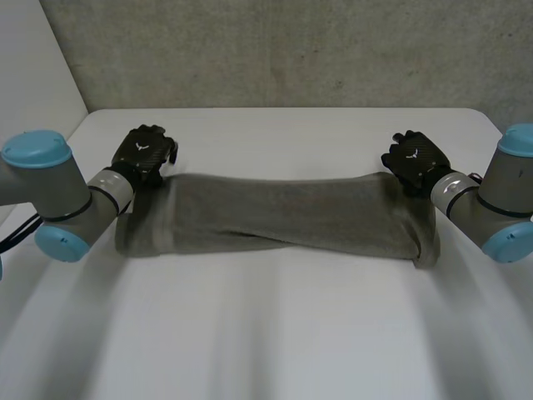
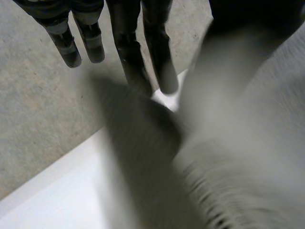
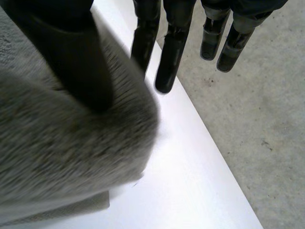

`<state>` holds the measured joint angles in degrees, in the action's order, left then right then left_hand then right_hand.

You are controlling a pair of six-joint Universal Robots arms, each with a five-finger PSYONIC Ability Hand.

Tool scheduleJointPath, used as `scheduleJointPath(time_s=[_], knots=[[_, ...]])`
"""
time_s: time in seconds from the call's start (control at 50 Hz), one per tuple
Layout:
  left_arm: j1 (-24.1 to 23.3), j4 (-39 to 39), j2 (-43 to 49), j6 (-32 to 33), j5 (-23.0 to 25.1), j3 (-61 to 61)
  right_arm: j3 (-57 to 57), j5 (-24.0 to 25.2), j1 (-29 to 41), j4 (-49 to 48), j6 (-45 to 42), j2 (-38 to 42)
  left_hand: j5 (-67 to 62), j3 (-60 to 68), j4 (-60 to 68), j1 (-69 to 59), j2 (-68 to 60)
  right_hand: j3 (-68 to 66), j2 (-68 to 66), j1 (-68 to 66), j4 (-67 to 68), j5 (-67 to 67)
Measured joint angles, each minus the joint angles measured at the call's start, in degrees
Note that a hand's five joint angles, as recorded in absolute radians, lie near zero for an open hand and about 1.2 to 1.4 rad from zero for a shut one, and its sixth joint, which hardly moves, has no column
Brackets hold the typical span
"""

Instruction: Fold the towel.

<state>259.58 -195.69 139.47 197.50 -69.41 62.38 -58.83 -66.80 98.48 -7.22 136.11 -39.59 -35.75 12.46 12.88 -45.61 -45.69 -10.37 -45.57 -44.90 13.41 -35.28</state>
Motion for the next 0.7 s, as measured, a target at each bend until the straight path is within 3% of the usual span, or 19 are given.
scheduleJointPath(time_s=[0.06,0.1,0.18,0.52,0.7], knots=[[-0.21,-1.56,-0.21,0.03,-0.47,0.43,0.23,-1.00,0.00,-0.54,0.06,0.07,27.14,0.00,0.00,25.85,26.95,0.00,13.39,13.93,0.00,16.56],[-0.34,-2.07,-0.46,0.01,-0.87,0.66,0.28,-1.62,-0.01,-1.03,0.16,-0.20,32.36,0.00,0.00,29.02,31.31,0.00,20.76,21.60,0.00,25.47],[-0.84,-2.64,-2.04,-0.12,-1.86,1.32,0.13,-2.67,-0.08,-2.32,0.42,-1.87,32.62,0.00,0.00,29.02,31.67,0.00,30.83,30.69,0.00,31.57],[-1.43,-1.49,-15.48,-0.20,-2.02,12.01,-7.53,-2.21,-0.83,-2.89,5.83,-14.24,32.62,0.00,0.00,29.03,31.67,0.00,30.91,31.17,0.00,31.57],[-1.21,8.23,-21.96,0.56,-1.96,20.78,-13.20,-1.83,-1.93,7.25,7.26,-16.57,32.62,0.00,0.00,29.03,31.67,0.00,30.91,31.23,0.00,31.57]])
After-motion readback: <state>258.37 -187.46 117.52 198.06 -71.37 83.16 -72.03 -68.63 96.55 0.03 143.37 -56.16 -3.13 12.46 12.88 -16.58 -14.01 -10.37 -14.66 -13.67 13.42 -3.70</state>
